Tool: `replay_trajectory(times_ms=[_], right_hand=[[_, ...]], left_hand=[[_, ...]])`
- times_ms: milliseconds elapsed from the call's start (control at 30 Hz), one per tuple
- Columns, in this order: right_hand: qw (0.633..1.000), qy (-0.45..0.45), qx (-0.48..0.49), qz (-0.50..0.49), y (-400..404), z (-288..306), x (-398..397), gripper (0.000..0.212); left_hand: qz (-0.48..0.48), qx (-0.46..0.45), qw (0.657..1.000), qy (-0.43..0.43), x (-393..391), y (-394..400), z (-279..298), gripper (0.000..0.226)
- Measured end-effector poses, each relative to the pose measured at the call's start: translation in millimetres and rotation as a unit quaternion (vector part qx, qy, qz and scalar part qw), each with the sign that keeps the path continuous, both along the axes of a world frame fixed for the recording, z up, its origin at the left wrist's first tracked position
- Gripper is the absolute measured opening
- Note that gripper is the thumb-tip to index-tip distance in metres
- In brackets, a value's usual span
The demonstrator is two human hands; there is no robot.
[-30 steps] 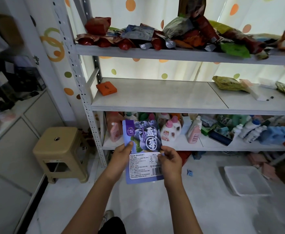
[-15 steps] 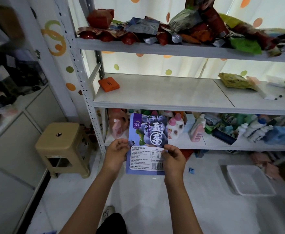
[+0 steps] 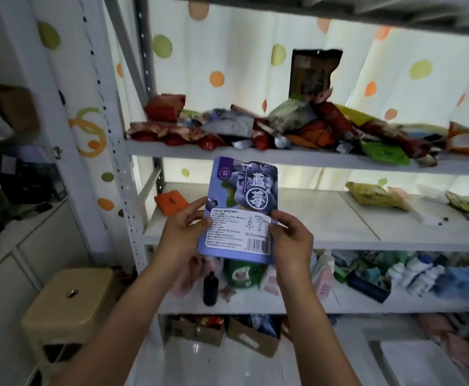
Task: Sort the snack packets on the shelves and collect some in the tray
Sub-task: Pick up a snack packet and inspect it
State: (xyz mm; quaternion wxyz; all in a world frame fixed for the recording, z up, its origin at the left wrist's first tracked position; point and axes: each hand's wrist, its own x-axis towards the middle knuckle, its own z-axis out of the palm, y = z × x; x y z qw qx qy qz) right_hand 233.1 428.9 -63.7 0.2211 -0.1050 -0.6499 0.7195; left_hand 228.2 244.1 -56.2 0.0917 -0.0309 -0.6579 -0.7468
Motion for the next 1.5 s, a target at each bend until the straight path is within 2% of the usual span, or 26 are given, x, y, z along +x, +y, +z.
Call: replay_trajectory(times_ms=[200, 367, 533, 600, 667, 867, 1000, 1200, 1300, 1433, 1500], right_hand=[[0.998, 0.049, 0.044, -0.023, -15.1, 78.7, -70.2, 0.026], [0.996, 0.057, 0.049, -0.049, -31.8, 128.3, -130.9, 0.026], [0.996, 0.029, 0.053, -0.062, -55.5, 154.9, -191.9, 0.026], [0.995, 0.016, 0.063, -0.073, -63.0, 161.6, -212.4, 0.024], [0.994, 0.011, 0.074, -0.079, -70.7, 167.0, -228.4, 0.02], [0.977, -0.022, 0.209, -0.045, -72.0, 175.0, -257.0, 0.019], [0.959, -0.058, 0.279, -0.005, -65.5, 168.1, -280.2, 0.017], [0.905, -0.101, 0.413, 0.021, -52.6, 150.7, -299.1, 0.018], [0.882, -0.103, 0.46, 0.023, -48.8, 140.0, -306.4, 0.022], [0.864, -0.086, 0.496, 0.023, -54.4, 140.9, -307.9, 0.022], [0.852, -0.053, 0.52, 0.02, -61.6, 144.0, -307.0, 0.034]], left_hand=[[-0.05, -0.087, 0.99, 0.097, -64.5, -24.5, 72.9, 0.057], [-0.092, -0.138, 0.98, 0.111, -129.3, -41.9, 122.7, 0.052], [-0.067, -0.181, 0.973, 0.129, -191.9, -66.0, 145.0, 0.056], [-0.07, -0.167, 0.975, 0.132, -209.7, -71.2, 149.5, 0.061], [-0.088, -0.163, 0.975, 0.127, -224.3, -72.7, 151.6, 0.058], [-0.098, -0.35, 0.919, 0.154, -264.4, -70.5, 150.0, 0.077], [-0.056, -0.463, 0.872, 0.151, -286.6, -62.3, 143.6, 0.075], [-0.07, -0.573, 0.808, 0.117, -301.5, -47.6, 128.9, 0.071], [-0.045, -0.604, 0.787, 0.12, -299.5, -46.1, 123.5, 0.068], [-0.024, -0.589, 0.792, 0.16, -288.8, -55.7, 124.9, 0.062], [0.004, -0.583, 0.792, 0.182, -284.3, -64.2, 127.7, 0.053]])
